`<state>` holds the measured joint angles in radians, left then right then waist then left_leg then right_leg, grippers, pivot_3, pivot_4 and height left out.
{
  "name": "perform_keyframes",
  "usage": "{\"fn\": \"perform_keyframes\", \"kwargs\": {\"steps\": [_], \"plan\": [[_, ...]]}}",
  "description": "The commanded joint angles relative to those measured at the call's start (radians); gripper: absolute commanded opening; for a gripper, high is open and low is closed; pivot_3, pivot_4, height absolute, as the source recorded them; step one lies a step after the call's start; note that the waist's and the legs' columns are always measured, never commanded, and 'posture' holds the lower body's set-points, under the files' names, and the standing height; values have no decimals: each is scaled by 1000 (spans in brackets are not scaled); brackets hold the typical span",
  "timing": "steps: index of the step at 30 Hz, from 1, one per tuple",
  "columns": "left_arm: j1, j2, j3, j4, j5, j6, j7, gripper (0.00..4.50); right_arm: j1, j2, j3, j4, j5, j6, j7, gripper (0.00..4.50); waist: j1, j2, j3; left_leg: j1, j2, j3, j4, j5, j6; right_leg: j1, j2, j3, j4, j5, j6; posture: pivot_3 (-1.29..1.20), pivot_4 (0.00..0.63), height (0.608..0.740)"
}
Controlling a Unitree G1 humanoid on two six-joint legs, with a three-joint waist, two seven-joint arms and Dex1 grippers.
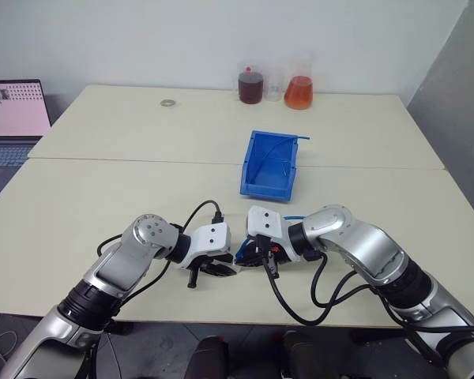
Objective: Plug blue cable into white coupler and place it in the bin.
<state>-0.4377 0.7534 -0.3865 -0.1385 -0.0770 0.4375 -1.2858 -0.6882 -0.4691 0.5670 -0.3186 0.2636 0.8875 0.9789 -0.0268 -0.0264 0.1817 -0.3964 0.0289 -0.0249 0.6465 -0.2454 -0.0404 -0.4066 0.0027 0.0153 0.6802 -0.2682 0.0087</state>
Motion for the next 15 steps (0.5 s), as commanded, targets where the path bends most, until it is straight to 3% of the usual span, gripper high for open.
{"fn": "perform_keyframes", "kwargs": {"steps": [1,15], "plan": [[21,0,-31,-13,6,12,-6,755,1,-3,-8,1,-9,-19,-10,271,0,0,0,0,0,0,0,0,0,0,0,0,0,0,0,0,150,740],[28,4,-26,-23,1,22,-5,755,6,-7,-19,42,-12,-24,-14,271,0,0,0,0,0,0,0,0,0,0,0,0,0,0,0,0,150,740]]}}
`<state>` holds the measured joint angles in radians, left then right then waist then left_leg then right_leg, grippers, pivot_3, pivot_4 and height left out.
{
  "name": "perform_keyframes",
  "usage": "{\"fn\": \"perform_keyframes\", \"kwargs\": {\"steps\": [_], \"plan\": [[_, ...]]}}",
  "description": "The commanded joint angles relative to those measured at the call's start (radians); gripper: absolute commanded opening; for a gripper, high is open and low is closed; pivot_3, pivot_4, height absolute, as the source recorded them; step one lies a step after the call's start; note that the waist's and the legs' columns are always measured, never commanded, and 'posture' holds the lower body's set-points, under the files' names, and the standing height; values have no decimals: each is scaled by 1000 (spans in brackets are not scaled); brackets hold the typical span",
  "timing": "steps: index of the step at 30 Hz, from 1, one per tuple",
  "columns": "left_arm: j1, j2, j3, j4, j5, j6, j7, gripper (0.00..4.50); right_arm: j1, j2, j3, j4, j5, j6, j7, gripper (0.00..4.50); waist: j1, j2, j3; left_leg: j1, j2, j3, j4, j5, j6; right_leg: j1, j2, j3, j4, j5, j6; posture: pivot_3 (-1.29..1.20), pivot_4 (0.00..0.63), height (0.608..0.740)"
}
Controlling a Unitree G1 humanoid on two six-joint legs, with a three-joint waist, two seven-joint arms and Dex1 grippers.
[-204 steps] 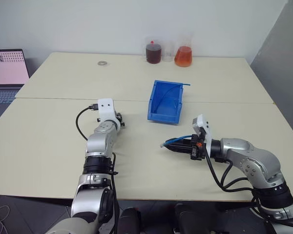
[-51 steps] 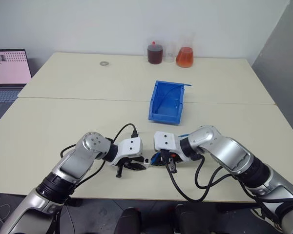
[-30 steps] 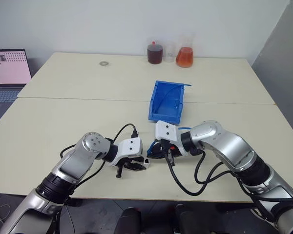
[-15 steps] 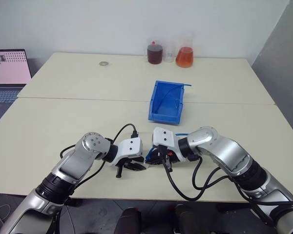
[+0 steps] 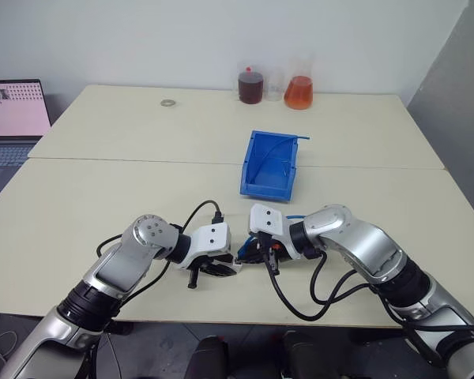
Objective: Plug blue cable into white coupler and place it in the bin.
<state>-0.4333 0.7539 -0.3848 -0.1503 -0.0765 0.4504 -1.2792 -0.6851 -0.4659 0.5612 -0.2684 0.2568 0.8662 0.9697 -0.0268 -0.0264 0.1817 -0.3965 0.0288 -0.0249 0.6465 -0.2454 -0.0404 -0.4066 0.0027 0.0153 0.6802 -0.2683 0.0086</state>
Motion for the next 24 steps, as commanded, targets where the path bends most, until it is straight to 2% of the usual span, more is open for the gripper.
{"fn": "perform_keyframes", "kwargs": {"steps": [1,11,24], "plan": [[25,3,-28,-13,0,10,-10,755,5,-12,-12,-11,-4,-1,-4,271,0,0,0,0,0,0,0,0,0,0,0,0,0,0,0,0,150,740],[21,-6,-26,-8,2,13,0,755,11,-2,8,-30,0,6,-4,271,0,0,0,0,0,0,0,0,0,0,0,0,0,0,0,0,150,740],[23,-12,-25,-10,1,15,3,755,-25,13,96,25,-15,-7,54,271,0,0,0,1,0,0,0,0,0,0,0,0,0,0,0,0,150,740]]}}
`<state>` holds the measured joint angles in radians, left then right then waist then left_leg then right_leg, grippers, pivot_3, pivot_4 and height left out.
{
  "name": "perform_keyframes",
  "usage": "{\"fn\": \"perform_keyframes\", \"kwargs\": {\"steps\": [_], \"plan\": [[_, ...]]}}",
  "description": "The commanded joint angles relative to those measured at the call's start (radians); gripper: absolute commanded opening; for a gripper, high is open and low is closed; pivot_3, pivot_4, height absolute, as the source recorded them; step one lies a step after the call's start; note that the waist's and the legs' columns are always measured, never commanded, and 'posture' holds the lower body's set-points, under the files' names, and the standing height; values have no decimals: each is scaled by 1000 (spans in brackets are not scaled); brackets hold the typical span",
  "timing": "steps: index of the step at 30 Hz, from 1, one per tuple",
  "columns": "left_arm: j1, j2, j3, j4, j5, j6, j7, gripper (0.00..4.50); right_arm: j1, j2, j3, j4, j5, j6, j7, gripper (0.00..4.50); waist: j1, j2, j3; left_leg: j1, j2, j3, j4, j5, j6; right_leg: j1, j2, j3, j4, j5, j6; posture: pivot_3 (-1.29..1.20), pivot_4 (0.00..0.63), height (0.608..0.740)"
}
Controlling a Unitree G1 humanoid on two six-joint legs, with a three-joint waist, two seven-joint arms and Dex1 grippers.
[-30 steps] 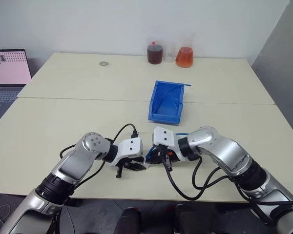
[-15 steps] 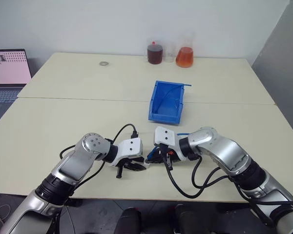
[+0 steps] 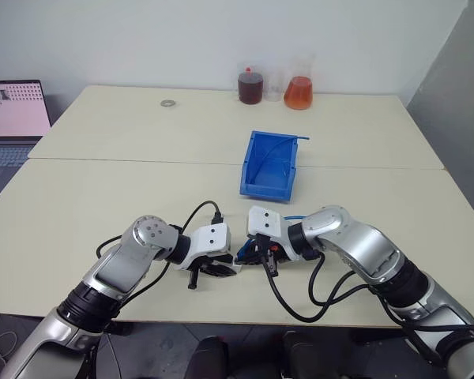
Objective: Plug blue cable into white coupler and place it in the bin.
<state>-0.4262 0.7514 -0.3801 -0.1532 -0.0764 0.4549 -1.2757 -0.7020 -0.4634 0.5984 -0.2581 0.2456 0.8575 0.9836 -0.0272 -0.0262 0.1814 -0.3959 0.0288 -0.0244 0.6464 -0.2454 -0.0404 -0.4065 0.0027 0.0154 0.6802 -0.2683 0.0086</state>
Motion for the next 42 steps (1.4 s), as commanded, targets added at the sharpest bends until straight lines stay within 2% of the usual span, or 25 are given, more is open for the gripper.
{"fn": "perform_keyframes", "kwargs": {"steps": [1,17,42], "plan": [[16,-10,-30,-7,1,11,0,755,-12,15,63,20,-3,4,44,271,0,0,0,0,0,0,0,0,0,0,0,0,0,0,0,0,150,740],[23,-29,-33,-12,4,25,15,755,-20,49,141,60,-48,10,78,271,0,1,-11,2,0,0,-1,0,0,1,0,0,0,0,0,0,150,740],[52,-62,-37,-29,-6,43,41,755,-38,102,264,107,-120,-3,158,271,-2,10,-31,7,0,1,-2,-1,1,3,1,1,0,-1,-1,0,150,740]]}}
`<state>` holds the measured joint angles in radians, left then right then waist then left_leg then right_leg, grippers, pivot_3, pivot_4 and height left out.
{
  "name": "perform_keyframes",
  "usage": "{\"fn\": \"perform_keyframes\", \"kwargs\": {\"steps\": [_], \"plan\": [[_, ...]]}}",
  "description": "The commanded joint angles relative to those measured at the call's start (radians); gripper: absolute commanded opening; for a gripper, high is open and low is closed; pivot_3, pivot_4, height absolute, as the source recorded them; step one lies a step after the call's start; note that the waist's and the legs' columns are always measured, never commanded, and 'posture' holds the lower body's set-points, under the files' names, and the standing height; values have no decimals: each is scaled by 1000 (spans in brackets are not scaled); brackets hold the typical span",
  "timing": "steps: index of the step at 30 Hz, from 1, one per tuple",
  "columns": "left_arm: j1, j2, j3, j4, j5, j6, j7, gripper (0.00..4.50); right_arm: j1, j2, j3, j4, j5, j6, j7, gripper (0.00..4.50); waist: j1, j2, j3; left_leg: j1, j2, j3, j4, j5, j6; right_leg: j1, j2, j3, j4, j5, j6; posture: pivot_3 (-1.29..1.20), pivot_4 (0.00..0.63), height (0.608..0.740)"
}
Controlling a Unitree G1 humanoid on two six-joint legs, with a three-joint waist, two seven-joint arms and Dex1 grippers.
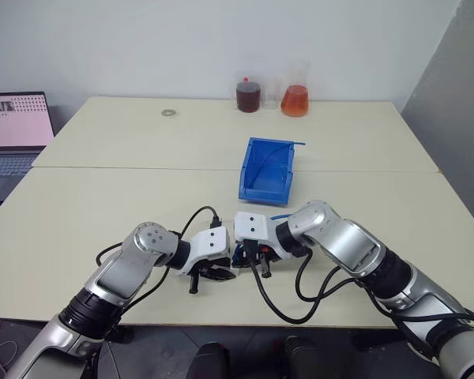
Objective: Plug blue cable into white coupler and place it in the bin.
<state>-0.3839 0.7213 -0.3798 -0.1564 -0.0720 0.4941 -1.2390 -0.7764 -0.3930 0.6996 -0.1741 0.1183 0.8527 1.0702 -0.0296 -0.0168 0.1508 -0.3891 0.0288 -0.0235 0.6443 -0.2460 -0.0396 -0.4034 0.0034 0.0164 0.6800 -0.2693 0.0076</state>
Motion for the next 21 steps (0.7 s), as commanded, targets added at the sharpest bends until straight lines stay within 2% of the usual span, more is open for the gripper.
{"fn": "perform_keyframes", "kwargs": {"steps": [1,8,14,21], "plan": [[10,-33,-37,-26,-11,4,6,755,35,32,175,28,-2,-6,76,263,0,0,-1,0,0,0,0,0,0,0,0,0,0,0,0,0,150,740],[17,-29,-30,-27,-12,5,11,755,50,40,194,50,-23,-20,90,231,0,0,-3,6,0,0,-1,0,0,5,0,0,-1,-1,-1,0,150,740],[21,-18,-28,-23,-9,-2,7,755,44,33,137,45,-1,-5,104,230,0,0,-4,14,0,-1,-2,-3,3,14,-1,0,-1,-7,-3,0,150,740],[21,-8,-26,-16,-6,-10,-1,755,41,57,84,45,1,-9,77,229,0,0,-3,15,0,-2,-4,-5,4,15,-1,0,-1,-10,-4,0,150,740]]}}
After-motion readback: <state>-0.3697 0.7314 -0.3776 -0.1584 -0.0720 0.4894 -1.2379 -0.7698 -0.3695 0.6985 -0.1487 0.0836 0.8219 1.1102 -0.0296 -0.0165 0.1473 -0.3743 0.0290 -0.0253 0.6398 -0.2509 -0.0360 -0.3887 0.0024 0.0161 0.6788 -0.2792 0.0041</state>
